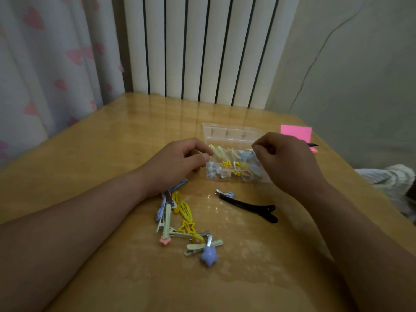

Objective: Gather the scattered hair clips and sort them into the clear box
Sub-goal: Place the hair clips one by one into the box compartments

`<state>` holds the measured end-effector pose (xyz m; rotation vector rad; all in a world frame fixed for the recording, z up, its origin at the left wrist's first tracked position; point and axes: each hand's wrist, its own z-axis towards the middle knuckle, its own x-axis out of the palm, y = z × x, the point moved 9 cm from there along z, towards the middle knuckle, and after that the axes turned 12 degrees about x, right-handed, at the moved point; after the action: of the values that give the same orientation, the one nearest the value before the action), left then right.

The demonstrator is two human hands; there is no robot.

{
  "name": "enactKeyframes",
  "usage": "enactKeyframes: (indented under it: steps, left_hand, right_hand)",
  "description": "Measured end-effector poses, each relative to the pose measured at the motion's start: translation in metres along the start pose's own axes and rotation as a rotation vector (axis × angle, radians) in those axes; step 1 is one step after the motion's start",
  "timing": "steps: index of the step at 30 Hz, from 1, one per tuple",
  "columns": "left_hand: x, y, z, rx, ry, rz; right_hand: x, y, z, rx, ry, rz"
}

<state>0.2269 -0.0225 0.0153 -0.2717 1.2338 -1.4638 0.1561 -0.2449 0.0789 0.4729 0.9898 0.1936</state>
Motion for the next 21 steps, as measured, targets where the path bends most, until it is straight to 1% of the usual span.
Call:
enactKeyframes:
  steps: [2,4,6,8,11,13,17,21]
  left_hand:
    - [0.0,0.001,0.0,0.004,-0.001,-0.001]
    - [0.0,0.0,0.0,0.008,0.0,0.0]
    - [0.0,-0.001,0.0,0.012,0.003,0.002]
    - [0.0,-0.002,0.0,0.014,0.003,0.001]
    - [0.0,0.0,0.0,0.012,-0.003,-0.008]
    - [0.0,0.001,0.001,0.01,-0.006,-0.008]
    - [0.0,0.002,0.002,0.013,0.0,-0.006]
    - [0.0,0.002,0.002,0.015,-0.001,0.004]
  right_hand:
    - [-0.004,0.017,-0.009,-0.064,0.041,0.084]
    - [0.002,0.037,-0.023,-0.133,0.18,0.085]
    - [0.015,0.053,-0.038,-0.18,0.326,-0.005]
    - [0.027,0.065,-0.049,-0.233,0.394,-0.168]
    - [0.041,0.07,-0.057,-0.295,0.413,-0.394]
    - [0.047,0.072,-0.059,-0.326,0.4,-0.454]
    - [0.053,0.072,-0.06,-0.318,0.376,-0.446]
    - [0.051,0.075,-0.058,-0.307,0.368,-0.371]
